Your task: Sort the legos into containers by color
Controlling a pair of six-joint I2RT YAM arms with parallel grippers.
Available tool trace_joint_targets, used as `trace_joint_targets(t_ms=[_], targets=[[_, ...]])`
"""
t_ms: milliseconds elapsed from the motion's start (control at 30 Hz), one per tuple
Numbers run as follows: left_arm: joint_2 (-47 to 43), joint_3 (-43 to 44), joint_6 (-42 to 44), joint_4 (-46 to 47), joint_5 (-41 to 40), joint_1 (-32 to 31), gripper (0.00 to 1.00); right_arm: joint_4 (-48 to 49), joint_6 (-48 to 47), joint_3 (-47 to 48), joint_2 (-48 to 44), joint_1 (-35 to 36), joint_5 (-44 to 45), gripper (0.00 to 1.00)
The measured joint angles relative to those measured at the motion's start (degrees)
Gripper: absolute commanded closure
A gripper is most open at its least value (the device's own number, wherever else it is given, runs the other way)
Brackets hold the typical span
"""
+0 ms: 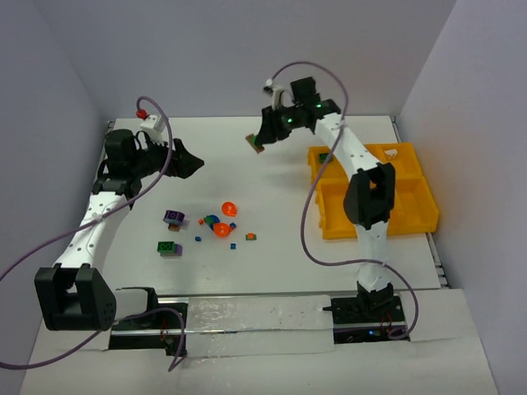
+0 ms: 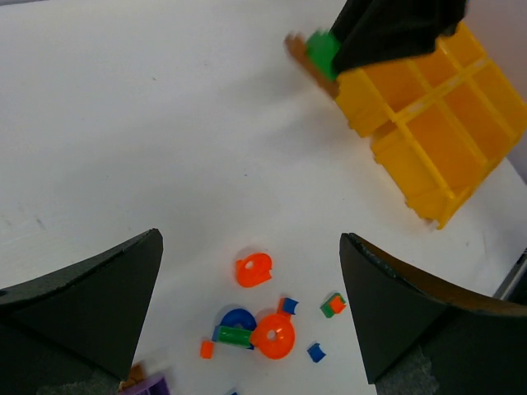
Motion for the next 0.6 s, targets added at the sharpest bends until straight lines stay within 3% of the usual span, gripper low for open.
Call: trace_joint_targets(t_ms=[133,300,600], targets=[[0.6,-0.5,-6.1,2.7,0.3,-0.1,0.01,10.4,15.2,-6.3,-10.1,-3.2,-2.1,1.00],[2.5,1.1,-11.0,3.4,-3.2,-2.8,0.03,20.2,32.7,-15.9,-17.7,-1.4,3.6,1.00],[8.9,8.6,-15.3,5.6,-6.4,-12.9,0.11,21.3,44.9,-18.3,-18.3,4.4,19.9,1.00]])
